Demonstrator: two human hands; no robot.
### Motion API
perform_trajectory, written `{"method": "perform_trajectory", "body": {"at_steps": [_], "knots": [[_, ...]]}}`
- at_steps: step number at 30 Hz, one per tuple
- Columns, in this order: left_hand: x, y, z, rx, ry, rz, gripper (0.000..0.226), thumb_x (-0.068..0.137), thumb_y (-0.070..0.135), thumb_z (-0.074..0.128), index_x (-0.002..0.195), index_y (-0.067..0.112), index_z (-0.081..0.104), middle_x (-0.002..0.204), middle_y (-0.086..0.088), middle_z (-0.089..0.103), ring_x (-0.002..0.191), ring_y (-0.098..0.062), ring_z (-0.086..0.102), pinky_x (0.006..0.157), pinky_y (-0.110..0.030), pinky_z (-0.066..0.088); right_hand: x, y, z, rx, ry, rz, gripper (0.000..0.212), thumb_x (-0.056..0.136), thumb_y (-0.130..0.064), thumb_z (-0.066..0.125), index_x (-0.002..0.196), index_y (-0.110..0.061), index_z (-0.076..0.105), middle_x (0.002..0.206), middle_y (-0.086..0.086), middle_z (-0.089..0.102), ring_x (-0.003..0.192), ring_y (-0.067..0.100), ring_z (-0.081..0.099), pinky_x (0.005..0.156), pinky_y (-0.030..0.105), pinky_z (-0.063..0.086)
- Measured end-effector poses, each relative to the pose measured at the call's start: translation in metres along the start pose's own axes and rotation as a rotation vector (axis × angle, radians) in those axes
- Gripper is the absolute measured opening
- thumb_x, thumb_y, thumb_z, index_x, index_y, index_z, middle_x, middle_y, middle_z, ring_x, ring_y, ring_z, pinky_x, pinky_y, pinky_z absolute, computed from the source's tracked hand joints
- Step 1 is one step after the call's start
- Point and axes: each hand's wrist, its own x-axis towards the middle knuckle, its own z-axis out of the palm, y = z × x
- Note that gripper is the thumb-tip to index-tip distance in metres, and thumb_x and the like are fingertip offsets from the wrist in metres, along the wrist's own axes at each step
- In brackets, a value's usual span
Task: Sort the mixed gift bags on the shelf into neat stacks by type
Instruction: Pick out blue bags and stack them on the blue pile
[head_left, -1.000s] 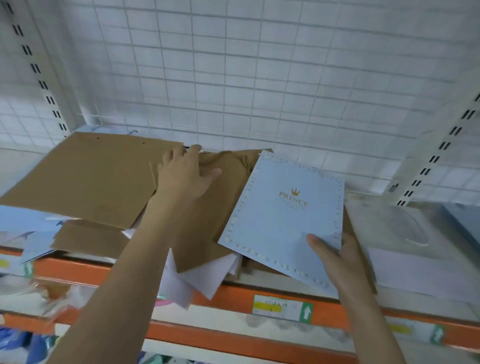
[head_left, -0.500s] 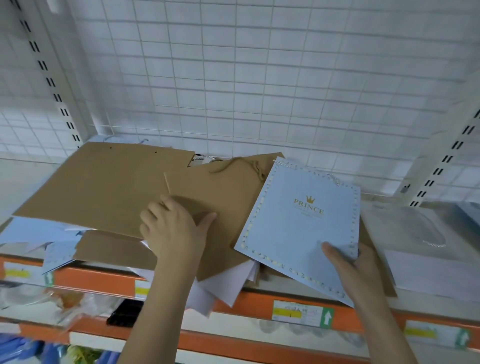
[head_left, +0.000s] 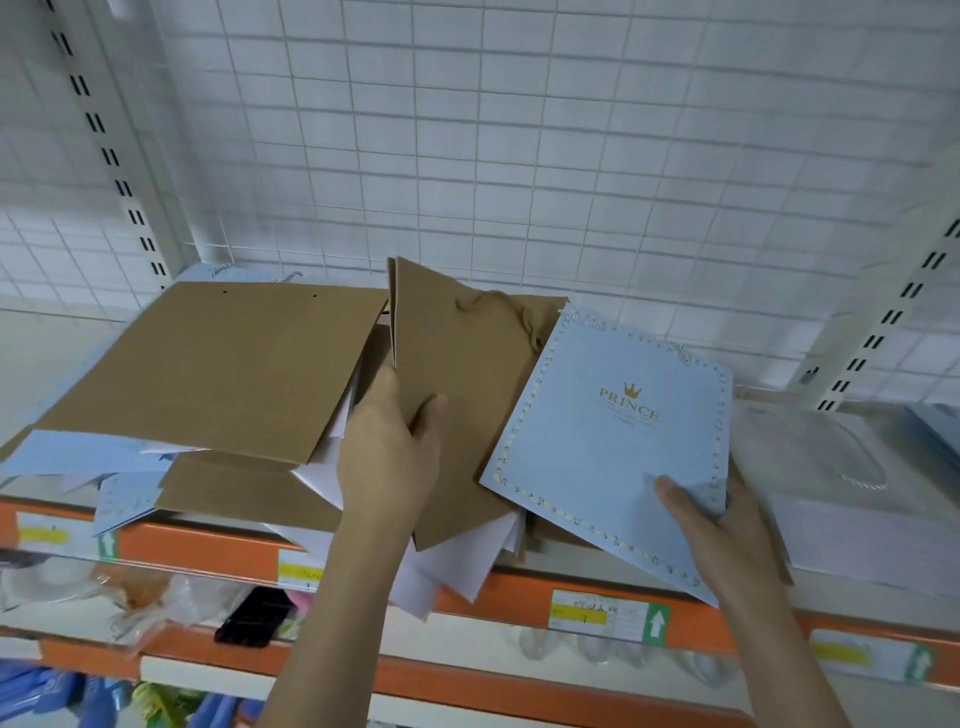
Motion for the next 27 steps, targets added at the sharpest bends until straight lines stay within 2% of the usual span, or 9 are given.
{"method": "perform_trajectory", "body": {"at_steps": [4,6,9,12,16,19,22,25,27], "knots": [[-0.005,0.009,-0.005,-0.171,0.008,0.061,0.009,0.095,0.015,0.048,0.103,0.011,0.048,0.078,0.017,0.052,0.071,0.003,0.053,0.056,-0.006,0.039,0.000,-0.008,-0.013,0.030,0.045,-0.055,0.031,0.082,-0.029,0.069,0.108,-0.027,0.052,0.101,-0.010,0.062,0.096,0.014,0.059,0.075,0.031,0.045],[-0.010,0.019,-0.005,-0.273,0.002,0.082,0.011,0.096,0.012,0.046,0.106,0.017,0.047,0.086,0.020,0.055,0.075,0.015,0.053,0.061,-0.001,0.039,0.002,-0.007,-0.022,0.026,0.053,-0.039,0.046,0.082,-0.034,0.067,0.120,-0.026,0.042,0.108,-0.008,0.059,0.101,0.018,0.056,0.084,0.035,0.044],[-0.020,0.032,0.001,-0.334,0.026,0.112,0.018,0.096,0.013,0.045,0.112,0.022,0.046,0.093,0.023,0.054,0.083,0.019,0.052,0.067,0.002,0.037,0.003,-0.008,-0.044,-0.016,0.058,-0.031,0.060,0.083,-0.039,0.064,0.133,-0.028,0.033,0.112,-0.007,0.058,0.106,0.020,0.055,0.092,0.042,0.045],[-0.031,0.044,0.014,-0.384,0.052,0.086,0.024,0.096,0.020,0.045,0.119,0.028,0.048,0.097,0.029,0.056,0.090,0.019,0.051,0.070,0.003,0.037,0.004,-0.007,-0.076,-0.034,0.099,-0.056,0.060,0.084,-0.036,0.063,0.136,-0.028,0.034,0.107,-0.009,0.057,0.103,0.019,0.054,0.090,0.040,0.043],[-0.053,0.071,0.043,-0.501,0.024,-0.030,0.019,0.095,0.025,0.047,0.094,0.044,0.047,0.088,0.034,0.059,0.081,0.023,0.052,0.063,0.002,0.038,0.005,0.002,-0.140,-0.042,0.170,-0.085,0.056,0.082,-0.039,0.067,0.130,-0.028,0.042,0.106,-0.007,0.057,0.097,0.020,0.053,0.080,0.035,0.039],[-0.081,0.094,0.088,-0.554,-0.030,-0.112,0.014,0.094,0.026,0.050,0.091,0.040,0.050,0.091,0.023,0.059,0.078,0.014,0.055,0.070,-0.014,0.043,0.008,0.021,-0.198,-0.065,0.218,-0.099,0.048,0.083,-0.036,0.066,0.126,-0.027,0.047,0.103,-0.011,0.059,0.095,0.018,0.051,0.080,0.037,0.038],[-0.122,0.120,0.146,-0.616,-0.079,-0.220,0.011,0.093,0.024,0.053,0.090,0.034,0.055,0.091,0.016,0.062,0.083,-0.001,0.057,0.079,-0.028,0.043,0.009,0.049,-0.262,-0.067,0.233,-0.031,0.040,0.087,-0.031,0.062,0.124,-0.024,0.048,0.110,-0.001,0.058,0.098,0.021,0.051,0.081,0.036,0.037],[-0.164,0.156,0.195,-0.648,-0.188,-0.318,0.009,0.092,0.030,0.053,0.088,0.038,0.055,0.094,0.013,0.063,0.088,-0.009,0.059,0.081,-0.034,0.047,0.007,0.075,-0.322,-0.091,0.251,0.010,0.036,0.087,-0.037,0.060,0.119,-0.026,0.051,0.110,0.000,0.061,0.104,0.023,0.053,0.084,0.037,0.038],[-0.186,0.179,0.219,-0.679,-0.221,-0.371,0.006,0.091,0.033,0.054,0.091,0.038,0.055,0.097,0.013,0.063,0.091,-0.009,0.059,0.078,-0.031,0.048,0.008,0.088,-0.358,-0.087,0.261,0.035,0.031,0.088,-0.034,0.060,0.117,-0.029,0.053,0.105,-0.001,0.061,0.099,0.021,0.053,0.081,0.035,0.037]]}}
